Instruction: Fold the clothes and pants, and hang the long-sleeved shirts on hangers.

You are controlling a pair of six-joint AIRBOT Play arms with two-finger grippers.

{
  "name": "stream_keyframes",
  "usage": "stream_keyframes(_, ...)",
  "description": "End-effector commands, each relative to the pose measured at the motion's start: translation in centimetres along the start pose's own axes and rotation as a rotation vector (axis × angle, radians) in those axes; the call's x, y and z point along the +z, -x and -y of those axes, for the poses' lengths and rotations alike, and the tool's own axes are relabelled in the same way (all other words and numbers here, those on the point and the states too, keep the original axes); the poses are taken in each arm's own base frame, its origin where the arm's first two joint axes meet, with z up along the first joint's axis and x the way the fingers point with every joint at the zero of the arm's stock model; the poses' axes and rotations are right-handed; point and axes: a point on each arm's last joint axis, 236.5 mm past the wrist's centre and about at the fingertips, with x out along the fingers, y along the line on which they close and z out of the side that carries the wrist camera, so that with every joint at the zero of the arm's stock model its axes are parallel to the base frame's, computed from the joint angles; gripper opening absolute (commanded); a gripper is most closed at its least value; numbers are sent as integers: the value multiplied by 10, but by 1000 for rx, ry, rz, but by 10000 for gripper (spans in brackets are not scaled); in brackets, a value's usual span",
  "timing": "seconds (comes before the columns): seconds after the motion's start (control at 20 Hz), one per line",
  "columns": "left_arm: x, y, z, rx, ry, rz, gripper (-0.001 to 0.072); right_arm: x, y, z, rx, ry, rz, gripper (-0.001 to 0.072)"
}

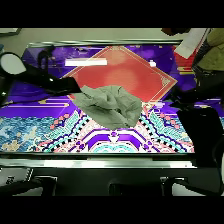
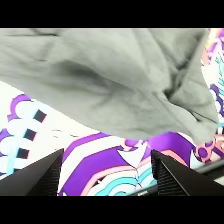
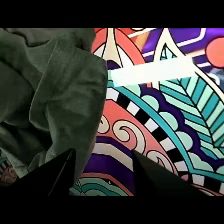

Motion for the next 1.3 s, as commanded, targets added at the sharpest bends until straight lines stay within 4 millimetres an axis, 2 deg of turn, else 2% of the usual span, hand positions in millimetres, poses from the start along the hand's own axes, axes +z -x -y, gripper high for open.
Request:
stream_keyframes(0.0,14,25,-41,52,71,58,613,-2,-67,2,131,69,-156,425)
stream_keyframes(0.15,16,28,-49,59,89,67,613,-8,-118,-2,181,69,-228,425)
stream_keyframes(0.3,20,28,-50,61,88,80,613,-10,-146,-4,171,105,-231,421)
stream_keyframes(0.5,23,28,-51,59,121,92,615,-6,-164,-7,153,115,-201,417)
stream_keyframes(0.6,24,27,-59,69,141,92,615,-3,-170,-6,139,119,-186,396)
stream_keyframes(0.7,27,27,-79,116,155,110,615,-1,-176,-7,129,123,-172,364)
stream_keyframes(0.8,25,26,-107,168,183,110,614,3,-179,-7,121,126,-152,335)
stream_keyframes(0.85,21,23,-122,182,211,105,614,5,-179,-6,120,124,-145,263)
stream_keyframes(0.9,16,19,-136,193,228,94,614,6,-180,-6,119,129,-141,209)
stream_keyframes(0.95,9,12,-151,203,242,79,614,7,-180,-6,119,133,-136,103)
stream_keyframes(1.0,4,1,-164,201,260,77,615,7,-179,-6,120,131,-138,37)
stream_keyframes(1.1,0,-27,-178,140,306,104,614,1,-175,-7,119,143,-157,36)
stream_keyframes(1.25,-4,-77,-187,38,365,133,614,-8,-160,-18,137,165,-185,35)
